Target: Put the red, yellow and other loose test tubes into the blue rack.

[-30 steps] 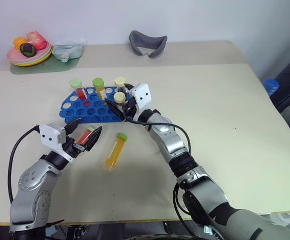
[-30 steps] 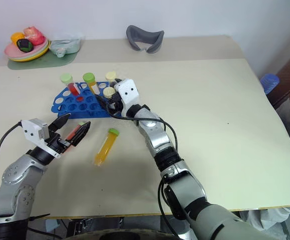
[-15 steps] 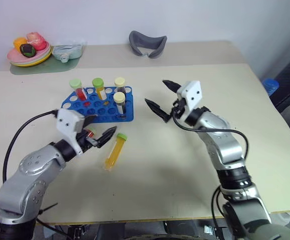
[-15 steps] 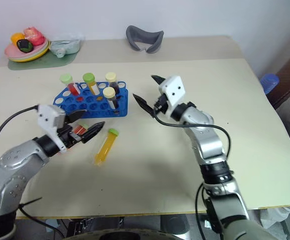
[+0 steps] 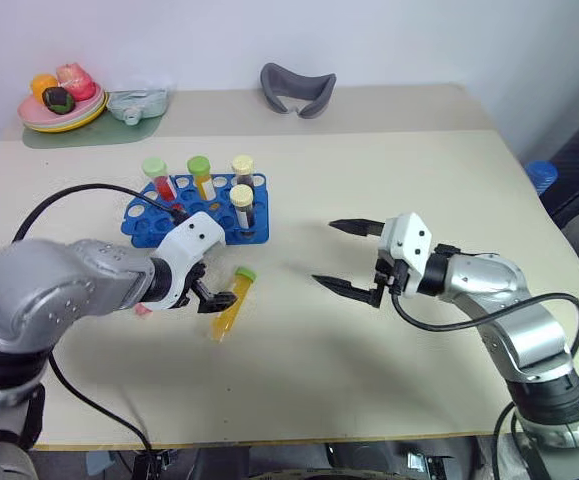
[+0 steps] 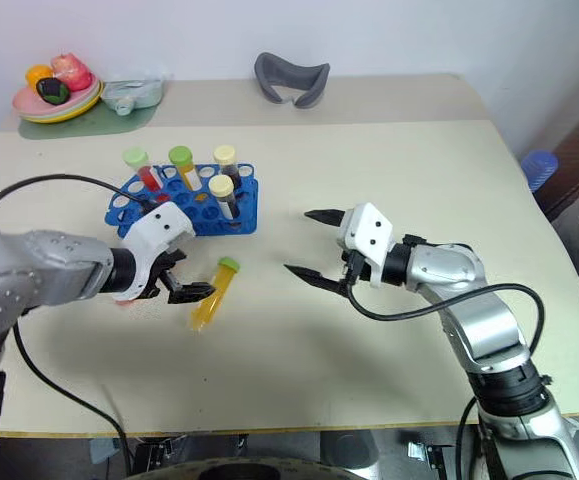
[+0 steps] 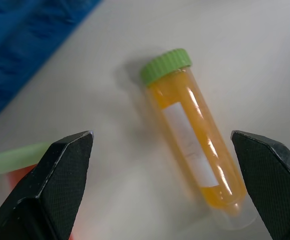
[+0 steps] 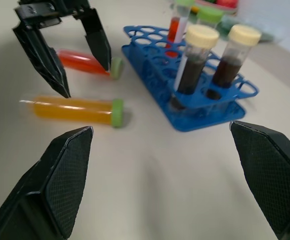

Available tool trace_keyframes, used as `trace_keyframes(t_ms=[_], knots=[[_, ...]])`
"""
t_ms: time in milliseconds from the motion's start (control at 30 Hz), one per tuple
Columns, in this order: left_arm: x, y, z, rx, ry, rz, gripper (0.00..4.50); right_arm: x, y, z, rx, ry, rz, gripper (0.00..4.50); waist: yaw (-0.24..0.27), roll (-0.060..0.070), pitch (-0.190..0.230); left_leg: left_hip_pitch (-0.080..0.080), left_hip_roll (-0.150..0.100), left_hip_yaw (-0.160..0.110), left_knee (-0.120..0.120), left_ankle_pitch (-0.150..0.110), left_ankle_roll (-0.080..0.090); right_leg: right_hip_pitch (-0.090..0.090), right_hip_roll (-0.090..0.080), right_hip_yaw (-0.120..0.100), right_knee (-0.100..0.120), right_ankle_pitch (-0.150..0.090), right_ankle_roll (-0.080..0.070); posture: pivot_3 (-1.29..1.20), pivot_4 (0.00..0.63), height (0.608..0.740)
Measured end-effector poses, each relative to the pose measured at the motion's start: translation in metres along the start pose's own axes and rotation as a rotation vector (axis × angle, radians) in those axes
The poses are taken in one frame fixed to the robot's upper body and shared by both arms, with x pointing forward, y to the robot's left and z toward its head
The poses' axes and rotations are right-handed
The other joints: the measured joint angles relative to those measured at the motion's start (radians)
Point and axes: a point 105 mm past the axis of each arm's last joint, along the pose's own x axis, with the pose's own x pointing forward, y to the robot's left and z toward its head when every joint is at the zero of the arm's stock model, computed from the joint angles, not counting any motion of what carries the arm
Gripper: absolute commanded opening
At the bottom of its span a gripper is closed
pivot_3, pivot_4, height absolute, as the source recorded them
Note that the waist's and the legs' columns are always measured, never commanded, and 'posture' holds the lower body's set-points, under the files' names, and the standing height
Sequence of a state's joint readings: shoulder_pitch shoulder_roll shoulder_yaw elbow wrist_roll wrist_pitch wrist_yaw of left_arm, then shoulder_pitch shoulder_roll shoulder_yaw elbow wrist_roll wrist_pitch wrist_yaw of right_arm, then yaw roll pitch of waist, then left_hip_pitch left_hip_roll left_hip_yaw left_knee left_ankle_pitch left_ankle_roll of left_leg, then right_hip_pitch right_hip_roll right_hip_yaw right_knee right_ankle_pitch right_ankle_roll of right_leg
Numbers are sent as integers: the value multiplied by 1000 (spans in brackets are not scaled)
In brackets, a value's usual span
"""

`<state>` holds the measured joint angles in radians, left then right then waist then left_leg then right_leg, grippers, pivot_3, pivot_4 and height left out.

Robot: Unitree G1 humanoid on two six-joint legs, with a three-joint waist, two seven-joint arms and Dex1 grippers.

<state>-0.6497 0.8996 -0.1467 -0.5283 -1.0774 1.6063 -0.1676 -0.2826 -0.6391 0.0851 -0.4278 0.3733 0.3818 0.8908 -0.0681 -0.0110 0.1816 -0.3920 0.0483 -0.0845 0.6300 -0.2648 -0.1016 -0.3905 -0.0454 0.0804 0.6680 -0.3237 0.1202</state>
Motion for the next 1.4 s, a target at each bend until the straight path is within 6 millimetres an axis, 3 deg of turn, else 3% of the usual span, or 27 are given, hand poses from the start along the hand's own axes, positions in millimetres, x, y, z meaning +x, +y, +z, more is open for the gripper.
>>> trace_keyframes(t_ms=[167,500,667,1233,1333,1400], knots=[[14,3,-10,-69,78,20,4500,0,6,3,13,-6,20,4478,3,-1,0,0,0,0,1,0,0,0,0,0,0,0,0,0,150,740],[24,-4,-8,-142,110,67,4500,0,15,5,42,-1,51,4478,23,-1,1,0,0,0,1,0,0,0,-1,0,0,0,0,0,150,740],[24,-4,-15,-241,142,137,4500,1,17,3,56,8,60,4478,27,-1,1,0,0,0,1,0,-1,0,-1,0,-1,0,0,0,150,740],[31,13,-10,-356,126,305,4500,2,18,6,57,-7,61,4478,27,0,0,1,-1,1,2,2,-4,2,-1,0,0,0,0,0,150,740],[33,12,-8,-361,122,310,3663,3,20,7,56,-7,64,4500,27,0,0,1,-1,1,2,2,-4,2,-1,0,0,0,0,0,150,740],[34,10,-7,-369,115,299,2753,3,20,6,57,-7,65,4500,26,0,0,1,-1,1,2,2,-4,2,-1,0,0,0,0,0,150,740]])
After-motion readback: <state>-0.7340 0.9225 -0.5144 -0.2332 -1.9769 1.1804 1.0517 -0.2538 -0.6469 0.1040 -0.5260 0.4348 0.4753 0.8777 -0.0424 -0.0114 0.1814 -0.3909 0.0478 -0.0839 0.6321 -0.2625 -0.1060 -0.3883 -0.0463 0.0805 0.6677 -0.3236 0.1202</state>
